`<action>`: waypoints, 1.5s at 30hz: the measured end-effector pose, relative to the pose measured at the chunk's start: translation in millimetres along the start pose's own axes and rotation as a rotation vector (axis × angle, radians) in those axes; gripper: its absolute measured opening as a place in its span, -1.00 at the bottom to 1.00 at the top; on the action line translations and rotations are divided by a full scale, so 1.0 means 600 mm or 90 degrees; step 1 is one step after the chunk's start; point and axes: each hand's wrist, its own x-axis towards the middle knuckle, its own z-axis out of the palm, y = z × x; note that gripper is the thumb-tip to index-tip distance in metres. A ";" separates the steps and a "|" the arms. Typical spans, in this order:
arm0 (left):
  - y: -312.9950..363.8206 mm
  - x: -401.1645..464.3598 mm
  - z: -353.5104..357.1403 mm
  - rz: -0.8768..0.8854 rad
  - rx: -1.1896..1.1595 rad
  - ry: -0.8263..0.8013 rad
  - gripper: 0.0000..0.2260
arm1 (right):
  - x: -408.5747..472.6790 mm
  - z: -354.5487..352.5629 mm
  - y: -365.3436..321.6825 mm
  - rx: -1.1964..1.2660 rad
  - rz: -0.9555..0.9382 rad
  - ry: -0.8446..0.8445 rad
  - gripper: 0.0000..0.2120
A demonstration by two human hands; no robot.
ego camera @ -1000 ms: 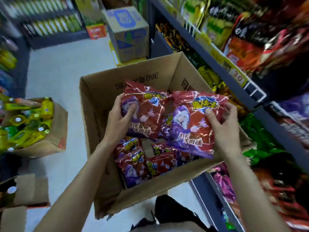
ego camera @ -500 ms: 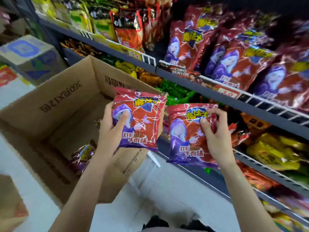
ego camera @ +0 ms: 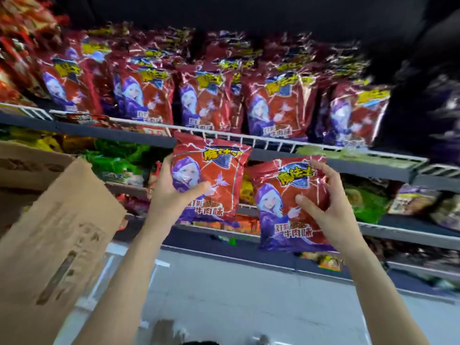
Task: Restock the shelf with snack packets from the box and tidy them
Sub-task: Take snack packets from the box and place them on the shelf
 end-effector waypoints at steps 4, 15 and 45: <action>0.027 0.013 0.133 0.018 -0.023 -0.024 -0.37 | -0.002 -0.132 0.012 0.026 -0.007 0.057 -0.42; 0.120 0.146 0.432 0.094 -0.008 -0.075 -0.18 | 0.088 -0.317 0.024 0.132 -0.028 0.178 -0.30; 0.074 0.212 0.440 0.119 0.161 -0.155 -0.55 | 0.267 -0.230 0.113 -0.095 -0.204 0.117 -0.10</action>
